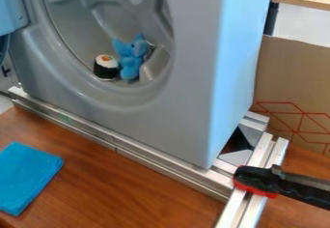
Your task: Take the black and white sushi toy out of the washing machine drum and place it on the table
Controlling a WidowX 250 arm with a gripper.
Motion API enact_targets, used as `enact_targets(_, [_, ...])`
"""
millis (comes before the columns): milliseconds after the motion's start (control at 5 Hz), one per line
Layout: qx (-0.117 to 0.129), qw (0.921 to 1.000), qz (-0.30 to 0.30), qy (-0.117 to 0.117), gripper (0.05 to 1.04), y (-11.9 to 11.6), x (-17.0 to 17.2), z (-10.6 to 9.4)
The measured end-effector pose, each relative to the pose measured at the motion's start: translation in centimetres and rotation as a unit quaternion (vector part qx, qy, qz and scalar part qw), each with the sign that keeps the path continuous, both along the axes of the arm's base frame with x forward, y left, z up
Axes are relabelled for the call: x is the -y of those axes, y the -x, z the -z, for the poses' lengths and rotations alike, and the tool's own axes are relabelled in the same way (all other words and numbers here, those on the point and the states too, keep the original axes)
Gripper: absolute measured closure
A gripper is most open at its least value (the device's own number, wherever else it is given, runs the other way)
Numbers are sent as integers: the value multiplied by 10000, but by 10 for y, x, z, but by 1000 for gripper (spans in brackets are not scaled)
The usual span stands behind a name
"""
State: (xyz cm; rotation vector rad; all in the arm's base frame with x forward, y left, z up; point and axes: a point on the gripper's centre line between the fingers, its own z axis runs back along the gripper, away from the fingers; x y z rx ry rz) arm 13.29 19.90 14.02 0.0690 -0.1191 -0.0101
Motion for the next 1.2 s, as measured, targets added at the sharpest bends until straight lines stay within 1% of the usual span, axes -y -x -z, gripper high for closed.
enact_targets(200, [-30, 10000, 37, 43, 83, 0, 1, 4])
enact_targets(400, [650, 9958, 645, -24, 83, -39, 21, 4])
enact_targets(600, [794, 9935, 766, -263, 83, -66, 35, 1])
enact_targets(800, [738, 9933, 819, -333, 83, -97, 50, 6])
enact_targets(1000, [782, 9931, 822, -304, 83, -123, 49, 2])
enact_targets(1200, [815, 9911, 915, -519, 83, -151, 56, -12])
